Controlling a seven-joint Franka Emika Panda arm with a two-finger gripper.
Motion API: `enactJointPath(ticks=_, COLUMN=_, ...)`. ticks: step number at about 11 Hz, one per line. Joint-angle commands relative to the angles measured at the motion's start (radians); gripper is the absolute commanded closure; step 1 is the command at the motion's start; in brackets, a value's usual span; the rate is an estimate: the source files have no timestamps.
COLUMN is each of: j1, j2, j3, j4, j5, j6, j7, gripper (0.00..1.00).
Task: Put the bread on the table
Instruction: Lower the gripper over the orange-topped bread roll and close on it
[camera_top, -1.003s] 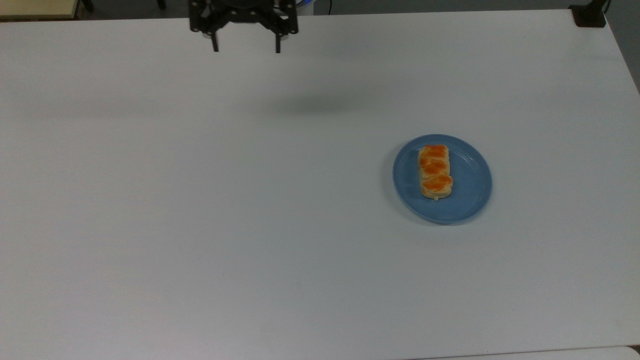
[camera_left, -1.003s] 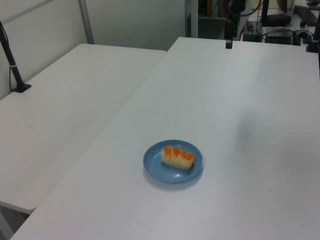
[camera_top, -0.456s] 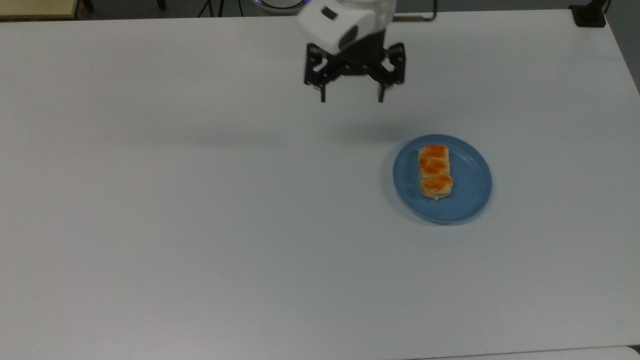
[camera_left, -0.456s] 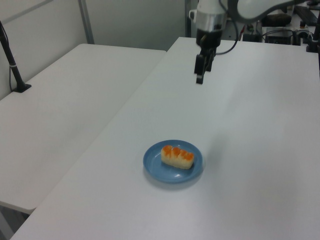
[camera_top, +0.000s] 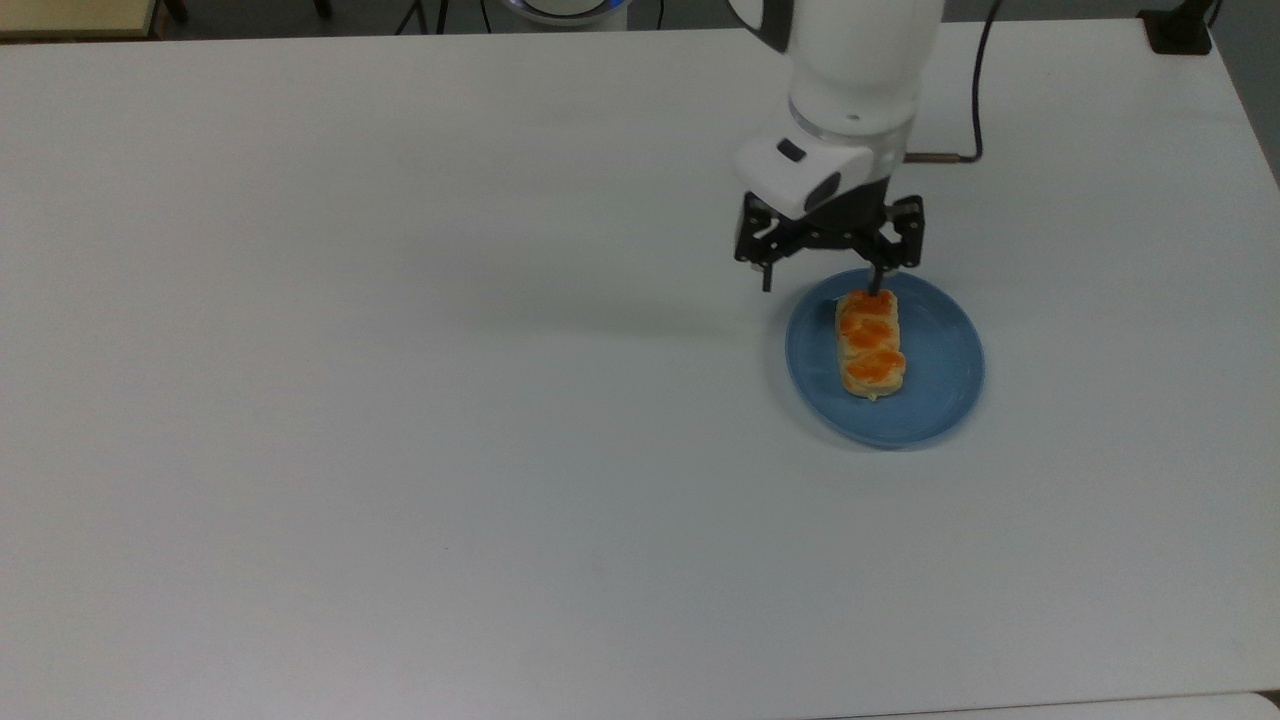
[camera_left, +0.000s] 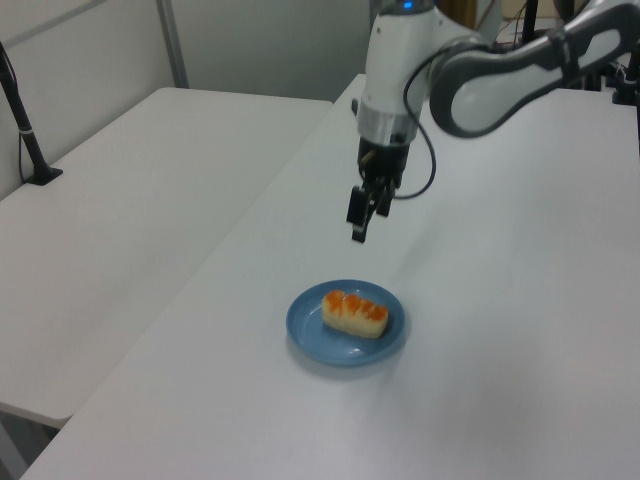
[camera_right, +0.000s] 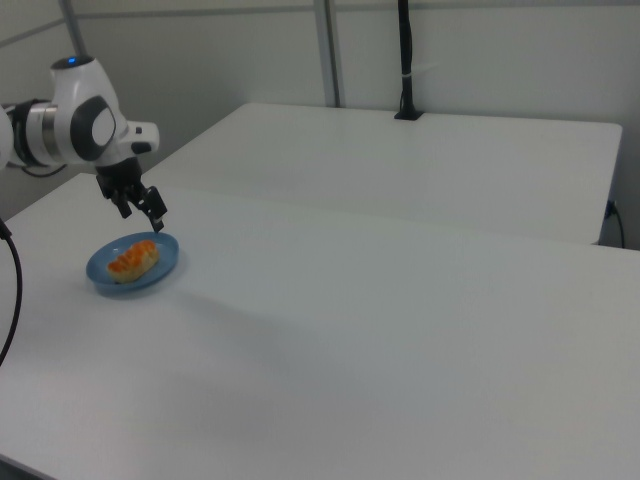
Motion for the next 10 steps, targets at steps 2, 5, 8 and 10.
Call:
enactJointPath(ticks=2, j1=0.067, j2=0.072, j3=-0.009, j4=-0.005, j5=0.029, j6=0.128, j7=0.082, gripper=0.0)
enactJointPath(ticks=5, j1=0.096, j2=0.125, j3=-0.002, j4=-0.005, j5=0.028, j6=0.201, j7=0.142, gripper=0.0)
enactJointPath(ticks=8, j1=0.102, j2=0.136, j3=0.014, j4=-0.01, j5=0.005, j6=0.211, j7=0.145, gripper=0.0)
enactJointPath(ticks=10, j1=0.102, j2=0.145, j3=0.014, j4=-0.02, j5=-0.031, j6=0.211, j7=0.148, gripper=0.0)
